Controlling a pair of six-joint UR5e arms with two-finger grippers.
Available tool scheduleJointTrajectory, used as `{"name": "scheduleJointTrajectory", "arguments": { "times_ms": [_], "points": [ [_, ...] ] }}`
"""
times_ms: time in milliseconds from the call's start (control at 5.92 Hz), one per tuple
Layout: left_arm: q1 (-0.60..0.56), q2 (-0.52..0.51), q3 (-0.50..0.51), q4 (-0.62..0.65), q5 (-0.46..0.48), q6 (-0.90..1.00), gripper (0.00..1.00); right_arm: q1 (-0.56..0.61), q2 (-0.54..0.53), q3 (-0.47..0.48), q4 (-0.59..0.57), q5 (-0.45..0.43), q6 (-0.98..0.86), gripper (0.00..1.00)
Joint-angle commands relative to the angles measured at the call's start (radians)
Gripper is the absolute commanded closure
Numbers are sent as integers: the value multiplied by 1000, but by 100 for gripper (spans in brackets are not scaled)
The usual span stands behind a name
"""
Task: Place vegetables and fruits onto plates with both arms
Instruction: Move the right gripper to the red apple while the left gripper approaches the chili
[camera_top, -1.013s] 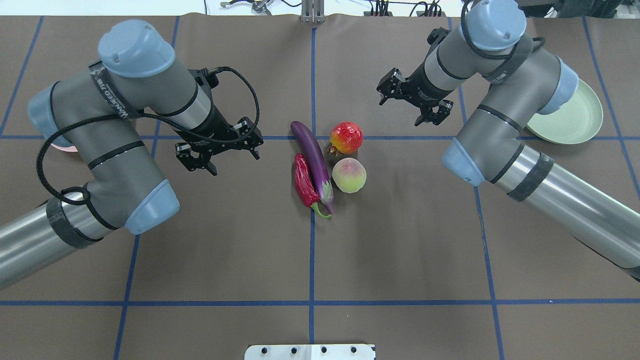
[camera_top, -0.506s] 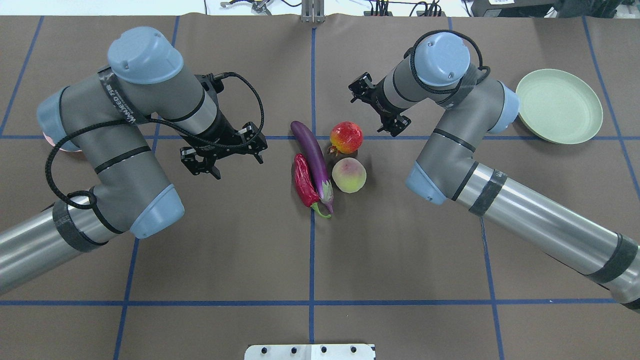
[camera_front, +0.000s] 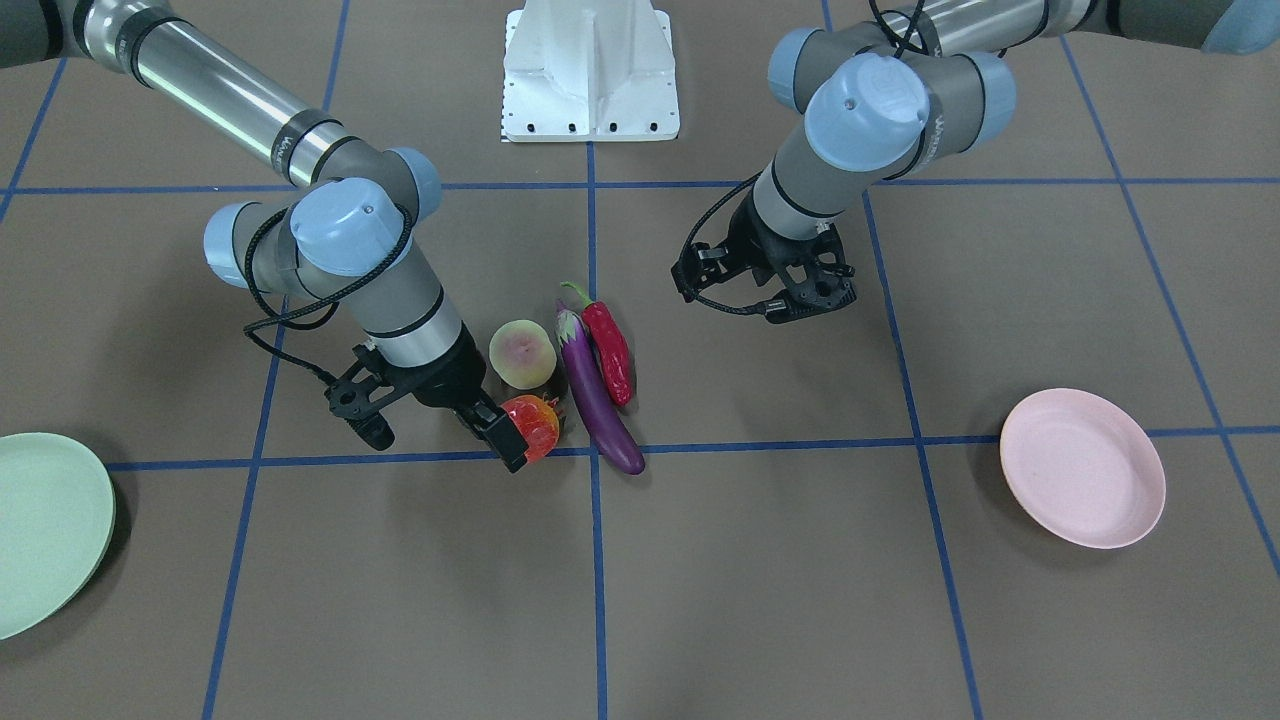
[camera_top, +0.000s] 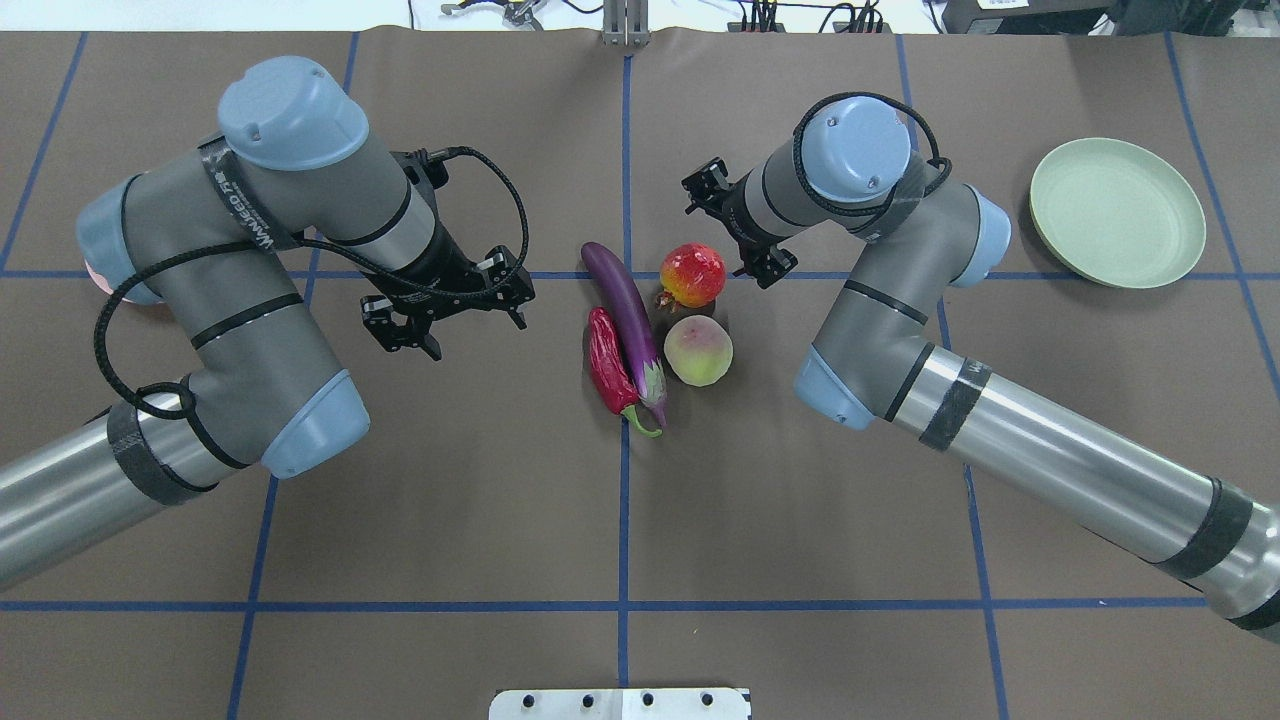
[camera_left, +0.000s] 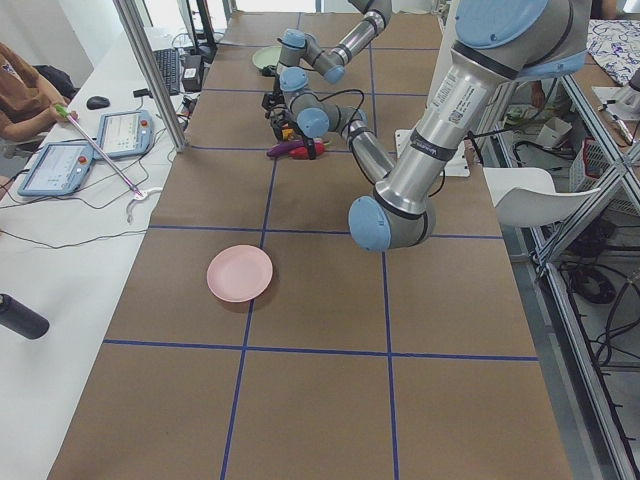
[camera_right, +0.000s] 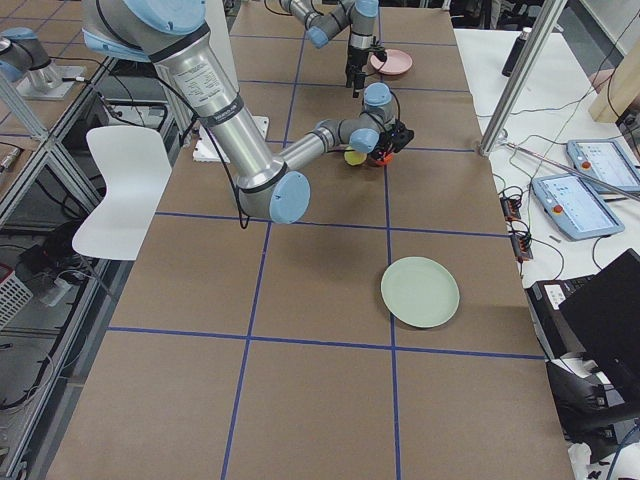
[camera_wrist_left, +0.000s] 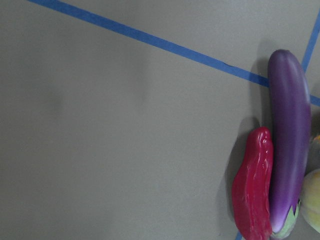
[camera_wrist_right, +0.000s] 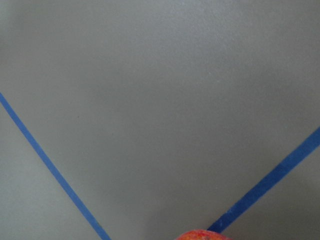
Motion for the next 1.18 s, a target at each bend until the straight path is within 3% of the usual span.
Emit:
{"name": "scheduleJointTrajectory", "arguments": {
  "times_ms": [0, 338, 1013],
  "points": [
    [0, -1, 0, 0, 1, 0, 0, -15, -3, -1, -11, -5, 10, 2],
    [2, -1, 1, 0, 1, 0, 0, -20, 9, 5, -83, -5, -3, 2],
    [12, -6, 0, 0, 28, -26, 0, -38, 19, 0, -77, -32, 5, 2]
  ]
}}
